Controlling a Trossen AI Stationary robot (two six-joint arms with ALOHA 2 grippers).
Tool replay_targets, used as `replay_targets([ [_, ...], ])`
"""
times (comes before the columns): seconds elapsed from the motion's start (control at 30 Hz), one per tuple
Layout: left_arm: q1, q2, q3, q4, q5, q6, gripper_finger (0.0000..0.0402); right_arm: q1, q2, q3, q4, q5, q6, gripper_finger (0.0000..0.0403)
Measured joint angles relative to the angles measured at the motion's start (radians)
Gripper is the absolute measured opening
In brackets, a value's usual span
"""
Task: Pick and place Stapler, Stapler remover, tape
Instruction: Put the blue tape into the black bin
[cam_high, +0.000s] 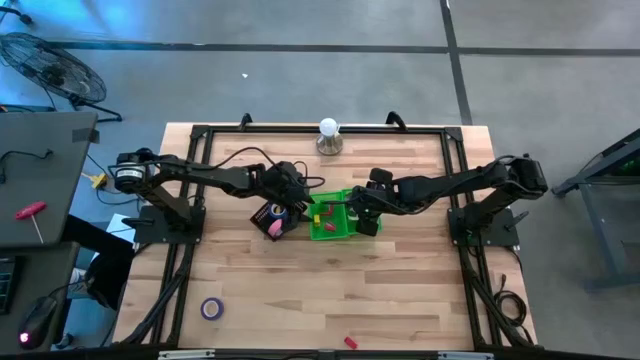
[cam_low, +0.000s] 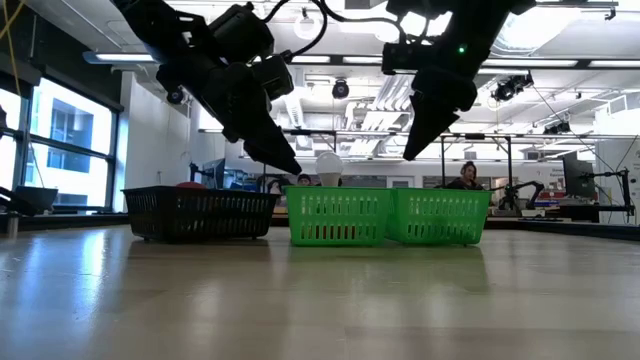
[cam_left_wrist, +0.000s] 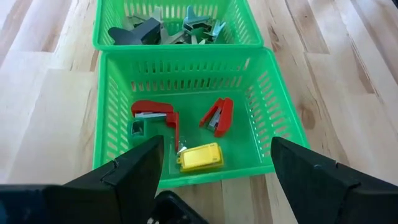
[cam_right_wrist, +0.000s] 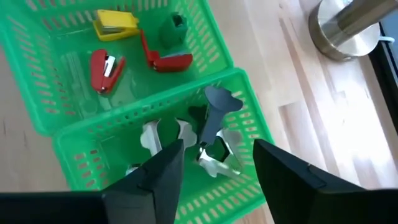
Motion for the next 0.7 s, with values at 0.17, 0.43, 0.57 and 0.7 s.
replay_targets([
  [0.17, 0.0, -0.073, 0.014, -0.014, -0.001, 0.02, 0.0288, 0.018, -0.009, 0.001, 0.015, 0.011, 0.0, 0.0174],
  [0.43, -0.007, -0.259, 0.057, 0.014, 0.093, -0.065, 0.0288, 0.098, -0.036, 0.002, 0.06, 0.078, 0.001, 0.0153],
  [0.57, -0.008, -0.311, 0.061, 0.065, 0.111, -0.18, 0.0288, 0.155, -0.036, 0.002, 0.087, 0.084, 0.007, 0.0144],
  [0.7, -0.007, -0.323, 0.06, 0.113, 0.11, -0.286, 0.0288, 0.219, -0.036, 0.002, 0.116, 0.059, 0.041, 0.0138],
])
